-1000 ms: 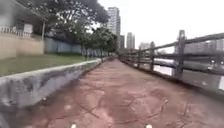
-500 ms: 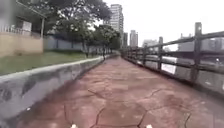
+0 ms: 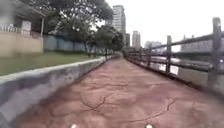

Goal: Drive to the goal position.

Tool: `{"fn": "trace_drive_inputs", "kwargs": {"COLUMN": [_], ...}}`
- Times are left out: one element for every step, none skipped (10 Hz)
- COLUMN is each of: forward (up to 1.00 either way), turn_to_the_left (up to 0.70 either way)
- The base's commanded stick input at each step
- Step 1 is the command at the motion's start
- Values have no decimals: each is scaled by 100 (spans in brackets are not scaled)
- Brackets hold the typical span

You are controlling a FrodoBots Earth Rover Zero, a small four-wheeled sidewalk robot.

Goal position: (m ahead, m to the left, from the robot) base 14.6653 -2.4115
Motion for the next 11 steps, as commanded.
{"fn": "trace_drive_inputs", "kwargs": {"forward": [85,85,85,85,85,85,85,85,85,85,85], "turn_to_the_left": [-27,-32,-32,-32,-24,-13,0,2,2,2,2]}}
